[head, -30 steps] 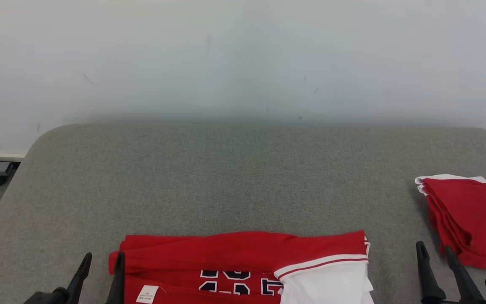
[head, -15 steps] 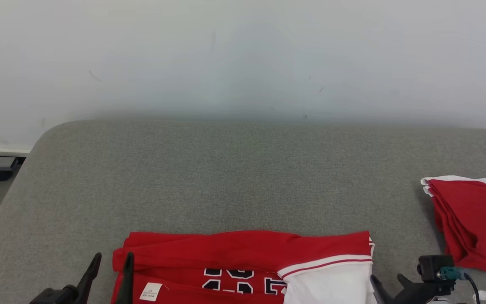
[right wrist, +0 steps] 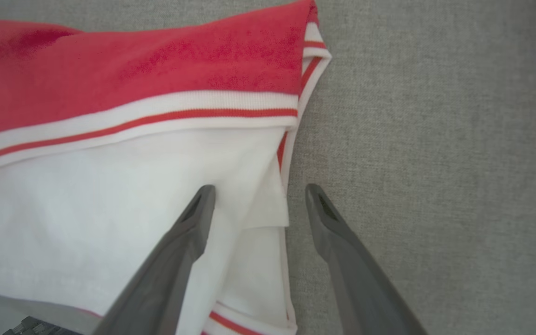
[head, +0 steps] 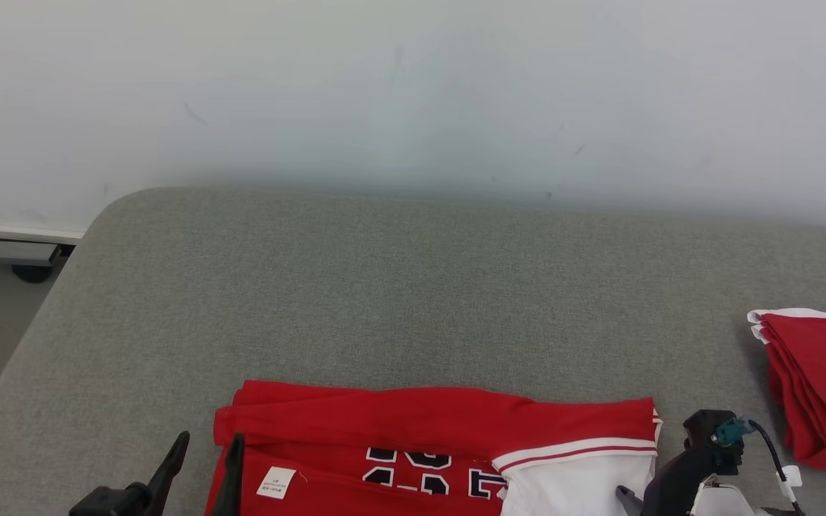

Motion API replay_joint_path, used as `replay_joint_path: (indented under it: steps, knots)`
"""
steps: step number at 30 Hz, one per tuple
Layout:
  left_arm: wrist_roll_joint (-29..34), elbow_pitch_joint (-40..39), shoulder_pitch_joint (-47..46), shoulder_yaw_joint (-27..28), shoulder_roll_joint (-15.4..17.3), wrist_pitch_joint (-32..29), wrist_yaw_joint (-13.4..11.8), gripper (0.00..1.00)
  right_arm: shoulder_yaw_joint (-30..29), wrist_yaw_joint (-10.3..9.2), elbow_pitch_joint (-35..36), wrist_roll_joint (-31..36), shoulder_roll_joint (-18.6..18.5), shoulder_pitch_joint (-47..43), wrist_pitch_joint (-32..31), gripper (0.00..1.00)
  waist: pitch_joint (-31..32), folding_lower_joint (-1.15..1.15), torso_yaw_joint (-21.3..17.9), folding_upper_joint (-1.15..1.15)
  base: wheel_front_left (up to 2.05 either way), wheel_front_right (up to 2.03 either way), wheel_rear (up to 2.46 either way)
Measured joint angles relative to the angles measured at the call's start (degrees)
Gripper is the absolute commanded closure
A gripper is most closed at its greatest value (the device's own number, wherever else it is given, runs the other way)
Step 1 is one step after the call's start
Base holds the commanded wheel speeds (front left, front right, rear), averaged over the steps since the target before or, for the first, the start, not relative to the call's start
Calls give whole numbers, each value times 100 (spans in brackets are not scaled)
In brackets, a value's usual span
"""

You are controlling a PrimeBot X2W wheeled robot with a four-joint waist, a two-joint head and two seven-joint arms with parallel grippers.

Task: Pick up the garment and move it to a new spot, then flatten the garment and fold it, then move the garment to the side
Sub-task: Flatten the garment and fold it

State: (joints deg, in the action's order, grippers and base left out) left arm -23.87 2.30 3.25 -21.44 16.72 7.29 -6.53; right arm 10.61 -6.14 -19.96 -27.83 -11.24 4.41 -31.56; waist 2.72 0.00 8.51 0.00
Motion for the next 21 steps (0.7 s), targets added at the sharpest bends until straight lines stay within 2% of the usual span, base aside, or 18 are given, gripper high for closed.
replay_joint_path:
  steps: [8, 21]
  knots:
    - [24, 0, -1, 0, 0, -26, 1, 0, -59, -51, -296, -94, 140, 214, -534, 0, -47, 0, 81, 0, 0, 0, 0]
    - [20, 1, -1, 0, 1, -68, 7, 0, -231, -92, -388, -192, 192, 299, -868, 0, -62, 0, 96, 0, 0, 0, 0]
